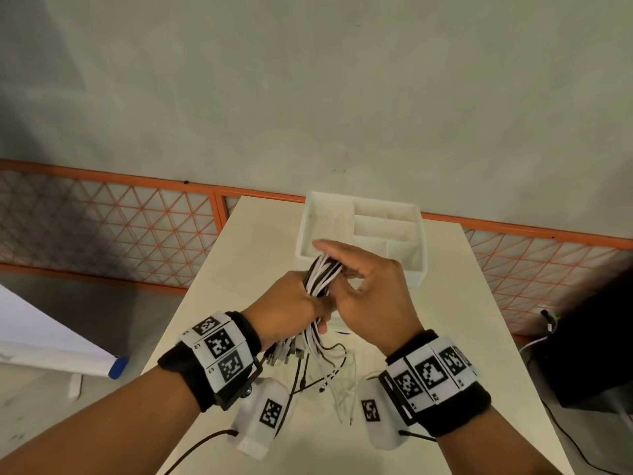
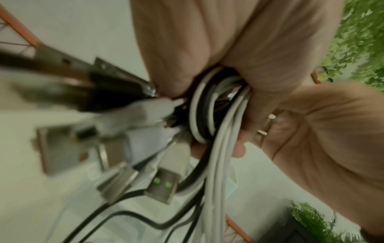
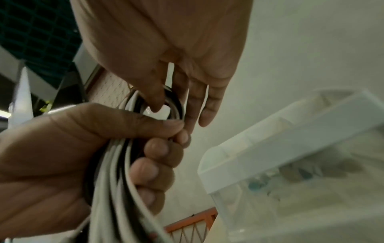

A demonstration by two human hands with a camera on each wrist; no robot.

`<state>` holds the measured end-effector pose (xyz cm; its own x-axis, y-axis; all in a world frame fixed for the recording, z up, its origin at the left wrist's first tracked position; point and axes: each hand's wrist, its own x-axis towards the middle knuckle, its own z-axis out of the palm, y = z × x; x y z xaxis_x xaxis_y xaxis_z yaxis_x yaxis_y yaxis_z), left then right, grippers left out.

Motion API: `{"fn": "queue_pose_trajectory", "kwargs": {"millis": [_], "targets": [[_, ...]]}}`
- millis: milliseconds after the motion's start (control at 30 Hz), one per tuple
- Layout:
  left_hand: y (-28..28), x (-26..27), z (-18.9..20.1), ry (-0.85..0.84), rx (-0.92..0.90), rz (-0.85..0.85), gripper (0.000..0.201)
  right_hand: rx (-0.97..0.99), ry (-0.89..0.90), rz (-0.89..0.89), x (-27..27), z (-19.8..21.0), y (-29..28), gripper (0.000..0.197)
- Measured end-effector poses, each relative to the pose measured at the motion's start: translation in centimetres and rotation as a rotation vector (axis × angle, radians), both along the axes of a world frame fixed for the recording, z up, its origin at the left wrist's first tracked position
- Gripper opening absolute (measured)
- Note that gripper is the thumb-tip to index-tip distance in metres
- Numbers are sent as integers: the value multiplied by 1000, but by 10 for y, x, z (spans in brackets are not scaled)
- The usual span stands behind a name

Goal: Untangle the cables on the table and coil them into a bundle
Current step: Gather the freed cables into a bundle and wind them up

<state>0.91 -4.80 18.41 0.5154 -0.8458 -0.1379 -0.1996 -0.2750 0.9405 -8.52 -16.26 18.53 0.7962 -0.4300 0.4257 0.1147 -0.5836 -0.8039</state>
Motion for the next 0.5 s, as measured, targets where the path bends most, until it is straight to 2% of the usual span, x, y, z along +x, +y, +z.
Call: {"fn": "queue_pose_trajectory", "kwargs": {"millis": [67,133,167,200,267,300,333,400,433,500], "targets": [[1,6,2,89,-85,68,11,168,173,103,-6,-8,0,77],[2,12,7,170,-172,123,16,197,433,232,-10,-24,2,92],[2,14,11,187,-209,126,17,164,512,251,-11,-34,5,85],[2,16,16,200,-243,118,14,134,530,239,-11,-43,8,66],[4,18,21,254,-292,81,9,107,524,128,-10,-54,11,9],[6,19,22,322,-312,44,9,74,548,79,-9,-60,7,12],[9,19,22,417,-326,-1,10,55,582,40,-8,-64,2,26],[15,19,21,588,-316,-100,12,72,640,-68,-9,-69,-13,40],[18,18,20,619,-279,-148,13,59,636,-117,-10,-68,-20,43],[20,14,14,556,-153,-213,13,-43,613,-219,-10,-66,-32,51]]}}
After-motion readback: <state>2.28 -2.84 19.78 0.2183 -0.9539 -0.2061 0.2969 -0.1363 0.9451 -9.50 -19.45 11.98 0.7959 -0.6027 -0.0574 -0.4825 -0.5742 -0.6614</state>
